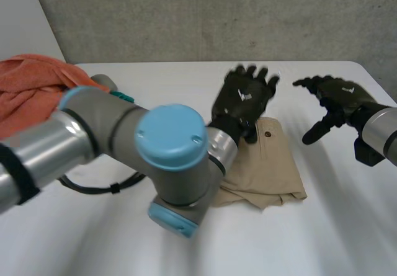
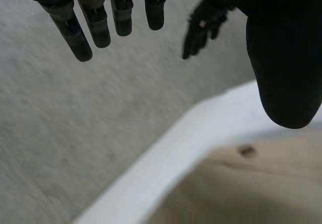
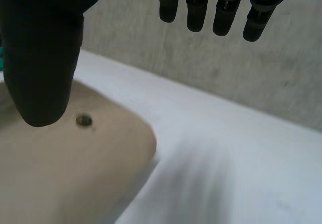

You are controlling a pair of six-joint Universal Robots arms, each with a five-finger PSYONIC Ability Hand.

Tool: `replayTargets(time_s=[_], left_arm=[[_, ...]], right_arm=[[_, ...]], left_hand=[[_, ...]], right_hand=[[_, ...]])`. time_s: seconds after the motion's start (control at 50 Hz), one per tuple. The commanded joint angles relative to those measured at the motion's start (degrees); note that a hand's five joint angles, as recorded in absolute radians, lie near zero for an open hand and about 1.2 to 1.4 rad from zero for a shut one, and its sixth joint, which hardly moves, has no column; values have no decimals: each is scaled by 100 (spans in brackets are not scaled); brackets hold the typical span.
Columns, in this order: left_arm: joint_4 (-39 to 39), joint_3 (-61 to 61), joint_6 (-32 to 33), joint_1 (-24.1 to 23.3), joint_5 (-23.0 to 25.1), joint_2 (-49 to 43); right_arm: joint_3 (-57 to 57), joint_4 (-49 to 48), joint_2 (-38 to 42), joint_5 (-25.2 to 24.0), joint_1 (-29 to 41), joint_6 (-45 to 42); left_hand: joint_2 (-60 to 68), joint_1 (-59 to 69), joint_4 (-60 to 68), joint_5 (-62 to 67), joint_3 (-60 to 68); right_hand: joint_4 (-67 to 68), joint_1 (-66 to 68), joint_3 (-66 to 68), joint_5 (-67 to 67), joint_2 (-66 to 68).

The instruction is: Fold the laundry.

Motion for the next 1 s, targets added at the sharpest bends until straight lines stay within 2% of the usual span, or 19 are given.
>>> replayTargets(time_s=[0.02, 0.08, 0.22, 0.34, 0.44, 0.54, 0.6, 0.7, 0.72, 0.78, 0.8, 0.86, 0.88, 0.92, 0.96, 1.0], left_arm=[[-945, 326, 5, 122, -50, -638], [-1375, 291, 23, 368, -76, -726], [-2194, 282, 58, 571, -278, -884], [-2247, 177, 5, 615, -278, -735], [-2220, -16, -12, 589, -243, -77], [-1931, -219, -30, 580, -225, 741], [-1606, -456, -118, 624, -103, 1233], [-1482, -869, -451, 808, 696, 1998], [-1482, -1009, -635, 930, 1089, 2190], [-1482, -1247, -952, 1089, 1689, 2455], [-1482, -1404, -1179, 1168, 2073, 2595], [-1482, -1607, -1497, 1239, 2638, 2842], [-1482, -1764, -1663, 1274, 2979, 2999], [-1482, -1914, -1761, 1300, 3236, 3123], [-1456, -2134, -1770, 1344, 3483, 3255], [-1421, -2292, -1770, 1379, 3589, 3369]], right_arm=[[-471, 473, 947, -221, 65, -59], [-586, 614, 1246, -380, 73, -94], [-761, 667, 1949, -275, 372, -620], [-920, 685, 1976, 261, 495, -1482], [-947, 615, 1582, 823, 513, -1851], [-727, 299, 852, 1061, 478, -1816], [-159, -52, 300, 1192, 443, -1808], [713, -387, -142, 1176, 434, -1597], [837, -387, -177, 1167, 434, -1501], [1285, -387, -230, 1088, 443, -965], [1382, -379, -230, 1018, 434, -807], [1716, -440, -213, 483, 425, -253], [1821, -475, -204, 299, 425, -148], [2006, -641, -151, -131, 408, 19], [2059, -886, 23, -326, 408, 108], [2051, -1098, 270, -310, 425, 135]], left_hand=[[11, 104, 32, -70, -21], [532, 625, 553, 452, 500], [583, 676, 604, 502, 551], [718, 811, 739, 637, 686], [349, 441, 369, 268, 316], [-90, 3, -69, -170, -122], [-90, 3, -69, -170, -122], [-106, -14, -86, -187, -139], [-156, -64, -136, -237, -189], [-178, -86, -158, -259, -211], [-178, -86, -158, -259, -211], [-178, -86, -158, -259, -211], [-178, -86, -158, -259, -211], [-157, -65, -136, -238, -190], [-157, -64, -136, -238, -189], [-157, -64, -136, -238, -189]], right_hand=[[-205, -258, -206, -253, -200], [-205, -258, -206, -253, -200], [-205, -258, -206, -253, -200], [-205, -258, -206, -253, -200], [-205, -258, -206, -253, -200], [-205, -258, -206, -253, -200], [-205, -258, -206, -253, -200], [-205, -258, -206, -253, -200], [-205, -258, -206, -253, -200], [-205, -258, -206, -253, -200], [-205, -258, -206, -253, -200], [-205, -258, -206, -253, -200], [-205, -258, -206, -253, -200], [-205, -258, -206, -253, -200], [-205, -258, -206, -253, -200], [-205, -258, -206, -253, -200]])
